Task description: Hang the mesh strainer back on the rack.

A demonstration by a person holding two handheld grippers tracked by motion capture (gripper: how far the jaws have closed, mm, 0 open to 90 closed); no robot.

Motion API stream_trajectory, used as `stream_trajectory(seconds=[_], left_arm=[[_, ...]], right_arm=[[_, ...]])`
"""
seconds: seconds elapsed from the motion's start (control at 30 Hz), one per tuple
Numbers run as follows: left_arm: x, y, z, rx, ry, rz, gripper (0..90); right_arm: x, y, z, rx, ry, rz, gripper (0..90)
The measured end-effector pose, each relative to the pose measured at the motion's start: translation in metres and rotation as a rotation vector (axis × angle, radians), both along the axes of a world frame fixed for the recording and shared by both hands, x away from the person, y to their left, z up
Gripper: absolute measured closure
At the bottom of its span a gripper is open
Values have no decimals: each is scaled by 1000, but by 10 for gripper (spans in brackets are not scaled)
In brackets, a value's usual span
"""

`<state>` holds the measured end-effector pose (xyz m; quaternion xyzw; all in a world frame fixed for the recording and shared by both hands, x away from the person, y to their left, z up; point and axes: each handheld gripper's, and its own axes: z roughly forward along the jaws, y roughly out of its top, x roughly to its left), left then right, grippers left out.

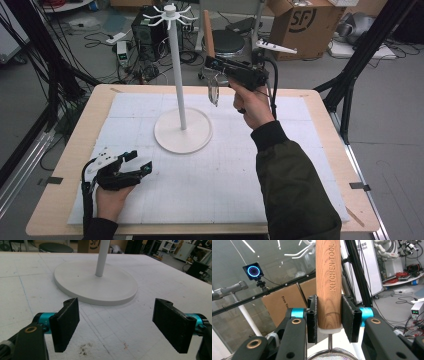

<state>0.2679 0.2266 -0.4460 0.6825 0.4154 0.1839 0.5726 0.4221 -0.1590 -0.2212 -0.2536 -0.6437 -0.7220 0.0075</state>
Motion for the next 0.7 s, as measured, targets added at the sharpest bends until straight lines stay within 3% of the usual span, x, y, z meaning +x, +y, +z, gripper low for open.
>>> stream_trajectory(seconds=[0.23,0.7], left_arm=[[2,1,-1,-1,3,-5,221],[4,1,-2,-5,1,-4,221]], right_arm=[[7,5,6,-15,-2,-6,689],[14,14,-1,-40,8,2,688]])
